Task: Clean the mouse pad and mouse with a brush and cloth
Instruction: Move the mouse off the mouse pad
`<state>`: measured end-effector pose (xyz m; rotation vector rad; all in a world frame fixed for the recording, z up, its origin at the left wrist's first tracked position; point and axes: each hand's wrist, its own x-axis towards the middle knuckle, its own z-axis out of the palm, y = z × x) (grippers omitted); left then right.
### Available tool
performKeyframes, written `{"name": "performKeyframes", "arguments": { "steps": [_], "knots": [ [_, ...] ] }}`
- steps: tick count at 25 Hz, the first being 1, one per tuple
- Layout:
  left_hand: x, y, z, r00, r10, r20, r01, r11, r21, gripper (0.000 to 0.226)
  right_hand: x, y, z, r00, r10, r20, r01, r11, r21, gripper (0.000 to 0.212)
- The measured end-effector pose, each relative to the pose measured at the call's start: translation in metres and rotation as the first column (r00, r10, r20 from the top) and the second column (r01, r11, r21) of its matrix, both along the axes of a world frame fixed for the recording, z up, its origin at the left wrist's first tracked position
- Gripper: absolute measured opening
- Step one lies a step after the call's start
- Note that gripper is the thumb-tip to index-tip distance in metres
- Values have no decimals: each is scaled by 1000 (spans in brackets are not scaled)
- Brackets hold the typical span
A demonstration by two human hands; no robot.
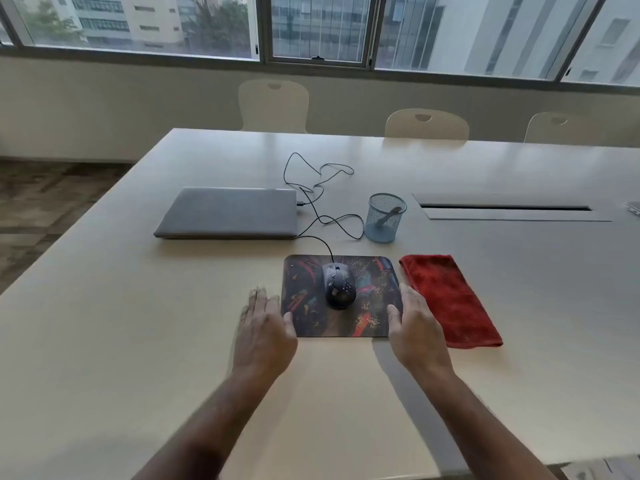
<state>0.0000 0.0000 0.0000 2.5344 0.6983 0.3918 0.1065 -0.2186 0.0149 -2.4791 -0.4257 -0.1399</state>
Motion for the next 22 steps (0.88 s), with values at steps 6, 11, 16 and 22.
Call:
{"name": "performKeyframes", "arguments": {
  "steps": [6,11,16,22],
  "knots": [
    [2,-1,-6,998,-36,44,37,999,-22,44,-2,1,-3,999,-41,-19,40,998,-38,54],
    [1,1,-6,997,-38,68,39,999,-13,46,-1,-2,-6,998,-59,6,59,998,-8,57],
    [-10,-7,-12,995,-33,89,33,999,2,48,-12,-5,-12,998,-58,32,58,998,0,55],
    [-28,-13,-18,997,-27,73,24,999,44,47,-29,-11,-17,997,-49,59,49,999,-1,52]
  ]
}}
